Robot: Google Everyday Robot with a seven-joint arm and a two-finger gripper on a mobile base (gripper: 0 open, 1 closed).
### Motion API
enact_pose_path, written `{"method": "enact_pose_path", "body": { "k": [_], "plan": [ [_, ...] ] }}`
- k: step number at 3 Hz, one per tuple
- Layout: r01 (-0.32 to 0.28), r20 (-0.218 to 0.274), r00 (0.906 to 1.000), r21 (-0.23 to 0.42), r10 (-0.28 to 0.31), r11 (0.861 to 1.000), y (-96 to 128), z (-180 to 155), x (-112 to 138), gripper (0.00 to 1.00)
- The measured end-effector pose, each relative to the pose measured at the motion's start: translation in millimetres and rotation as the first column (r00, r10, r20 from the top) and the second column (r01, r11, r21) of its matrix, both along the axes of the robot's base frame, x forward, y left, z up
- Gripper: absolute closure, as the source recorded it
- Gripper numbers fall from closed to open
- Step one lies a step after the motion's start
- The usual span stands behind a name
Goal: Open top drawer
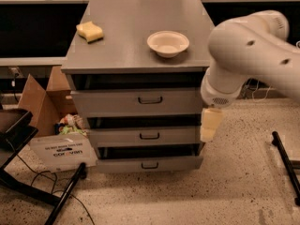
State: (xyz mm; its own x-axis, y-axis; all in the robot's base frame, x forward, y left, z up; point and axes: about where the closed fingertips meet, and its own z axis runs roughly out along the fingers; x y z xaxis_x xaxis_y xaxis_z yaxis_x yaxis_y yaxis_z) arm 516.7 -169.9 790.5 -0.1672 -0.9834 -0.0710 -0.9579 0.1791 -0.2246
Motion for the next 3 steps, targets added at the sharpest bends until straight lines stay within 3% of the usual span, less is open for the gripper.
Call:
{"method": "enact_pose_path", "body": {
  "k": [1, 3],
  "plan": [
    [-0.056, -0.025, 0.9982, -0.101, 0.054, 0.993, 6.8, -53.3, 53.1, 0.00],
    [-0.073, -0.063, 0.9958, -0.120, 0.066, 0.990, 9.2, -86.3, 108.5, 0.00]
  ]
}}
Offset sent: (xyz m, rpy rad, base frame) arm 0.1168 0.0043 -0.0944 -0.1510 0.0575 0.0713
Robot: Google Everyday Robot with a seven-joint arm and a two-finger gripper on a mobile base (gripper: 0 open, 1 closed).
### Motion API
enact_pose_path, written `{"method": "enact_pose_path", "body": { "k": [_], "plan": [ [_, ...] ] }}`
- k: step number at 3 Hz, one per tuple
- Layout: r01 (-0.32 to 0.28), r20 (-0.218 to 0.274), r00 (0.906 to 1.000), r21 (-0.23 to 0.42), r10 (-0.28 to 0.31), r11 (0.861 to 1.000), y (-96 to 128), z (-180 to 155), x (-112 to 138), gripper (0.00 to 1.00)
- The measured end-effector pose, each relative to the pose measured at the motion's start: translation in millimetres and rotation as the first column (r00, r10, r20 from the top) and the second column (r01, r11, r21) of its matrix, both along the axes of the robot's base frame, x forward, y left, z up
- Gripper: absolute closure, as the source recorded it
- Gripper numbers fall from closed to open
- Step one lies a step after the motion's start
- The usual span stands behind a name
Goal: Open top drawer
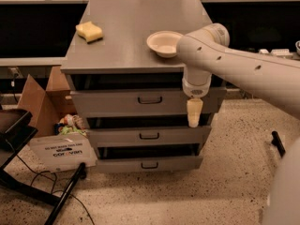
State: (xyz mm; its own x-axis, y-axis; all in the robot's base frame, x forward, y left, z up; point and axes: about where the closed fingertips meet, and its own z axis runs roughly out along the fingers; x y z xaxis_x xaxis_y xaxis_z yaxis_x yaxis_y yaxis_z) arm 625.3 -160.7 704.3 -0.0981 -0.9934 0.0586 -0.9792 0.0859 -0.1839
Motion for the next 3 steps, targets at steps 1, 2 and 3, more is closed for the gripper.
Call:
{"method": "enact_pose_path", "body": {
  "k": [1, 2, 3],
  "plan": [
    [-0.004, -0.019, 0.9998, 0.027, 0.005, 1.000, 13.1, -14.5, 25.4, 0.11],
    [0.017, -0.035, 0.9993, 0.071, -0.015, 0.997, 17.1, -28.3, 25.5, 0.33],
    [0.115, -0.050, 0.9928, 0.141, -0.109, 0.983, 6.2, -22.4, -14.0, 0.64]
  ]
}}
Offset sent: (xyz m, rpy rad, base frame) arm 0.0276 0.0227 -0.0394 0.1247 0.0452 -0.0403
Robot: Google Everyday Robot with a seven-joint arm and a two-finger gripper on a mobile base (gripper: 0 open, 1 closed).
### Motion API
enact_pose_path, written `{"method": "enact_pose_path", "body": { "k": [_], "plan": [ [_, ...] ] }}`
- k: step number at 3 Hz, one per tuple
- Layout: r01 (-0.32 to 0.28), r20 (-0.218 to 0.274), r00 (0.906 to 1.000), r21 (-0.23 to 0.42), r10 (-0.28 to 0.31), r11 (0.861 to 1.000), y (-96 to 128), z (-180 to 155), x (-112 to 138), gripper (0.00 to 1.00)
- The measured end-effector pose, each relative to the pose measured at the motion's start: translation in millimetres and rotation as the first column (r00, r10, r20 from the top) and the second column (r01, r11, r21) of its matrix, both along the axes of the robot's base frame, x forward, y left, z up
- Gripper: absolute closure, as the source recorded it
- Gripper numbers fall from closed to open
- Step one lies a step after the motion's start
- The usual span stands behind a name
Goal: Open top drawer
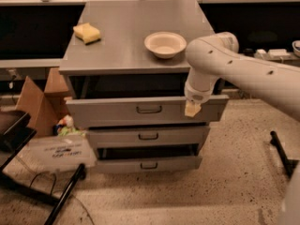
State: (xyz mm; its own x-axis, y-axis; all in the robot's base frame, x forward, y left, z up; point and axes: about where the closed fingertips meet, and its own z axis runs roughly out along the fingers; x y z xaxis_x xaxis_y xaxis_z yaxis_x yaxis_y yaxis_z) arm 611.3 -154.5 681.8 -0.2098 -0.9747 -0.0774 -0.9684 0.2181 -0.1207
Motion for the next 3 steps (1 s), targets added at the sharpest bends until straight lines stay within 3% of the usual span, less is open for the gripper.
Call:
{"method": "enact_pose_path", "body": {
  "k": [1, 2, 3],
  "plan": [
    [0.000, 0.000, 1.0000, 0.000, 0.000, 1.000, -0.1, 4.5, 1.1, 0.87],
    [0.061, -0.048, 0.9970, 0.007, -0.060, 0.998, -8.2, 13.6, -37.5, 1.00],
    [0.119, -0.084, 0.9893, -0.006, -0.119, 0.993, -21.2, 20.7, -67.8, 1.00]
  ]
}}
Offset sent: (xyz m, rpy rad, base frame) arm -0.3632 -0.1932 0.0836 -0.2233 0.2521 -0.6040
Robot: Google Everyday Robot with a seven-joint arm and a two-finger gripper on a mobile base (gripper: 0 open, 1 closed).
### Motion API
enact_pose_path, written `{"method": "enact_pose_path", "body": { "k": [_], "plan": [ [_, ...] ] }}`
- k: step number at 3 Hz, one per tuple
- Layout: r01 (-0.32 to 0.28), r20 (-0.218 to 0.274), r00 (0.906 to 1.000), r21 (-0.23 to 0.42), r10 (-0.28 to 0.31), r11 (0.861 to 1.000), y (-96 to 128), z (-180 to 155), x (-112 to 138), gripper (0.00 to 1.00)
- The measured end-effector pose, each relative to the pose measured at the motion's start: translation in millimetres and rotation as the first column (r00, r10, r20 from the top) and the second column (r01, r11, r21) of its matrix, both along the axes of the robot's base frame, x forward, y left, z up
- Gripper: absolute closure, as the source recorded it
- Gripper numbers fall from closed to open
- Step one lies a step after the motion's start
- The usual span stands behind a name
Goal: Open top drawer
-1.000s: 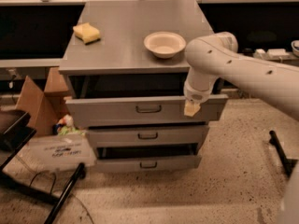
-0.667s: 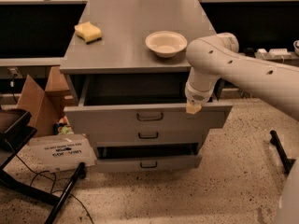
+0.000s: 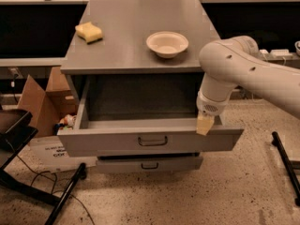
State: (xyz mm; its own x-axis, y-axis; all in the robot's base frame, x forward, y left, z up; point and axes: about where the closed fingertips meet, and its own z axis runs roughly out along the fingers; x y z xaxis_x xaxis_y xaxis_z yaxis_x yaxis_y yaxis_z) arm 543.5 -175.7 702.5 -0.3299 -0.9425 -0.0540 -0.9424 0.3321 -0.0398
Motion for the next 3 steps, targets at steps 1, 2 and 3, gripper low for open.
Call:
{"method": "enact_pose_path", "body": {
  "k": [1, 2, 3],
  "plan": [
    [0.000, 0.000, 1.0000, 0.000, 0.000, 1.000, 0.1, 2.0, -1.5, 1.00],
    [0.035, -0.025, 0.9991, -0.019, -0.036, 0.999, -12.4, 5.6, -24.8, 1.00],
    [0.036, -0.026, 0.9990, -0.019, -0.036, 0.999, -12.3, 7.0, -25.2, 1.00]
  ]
}}
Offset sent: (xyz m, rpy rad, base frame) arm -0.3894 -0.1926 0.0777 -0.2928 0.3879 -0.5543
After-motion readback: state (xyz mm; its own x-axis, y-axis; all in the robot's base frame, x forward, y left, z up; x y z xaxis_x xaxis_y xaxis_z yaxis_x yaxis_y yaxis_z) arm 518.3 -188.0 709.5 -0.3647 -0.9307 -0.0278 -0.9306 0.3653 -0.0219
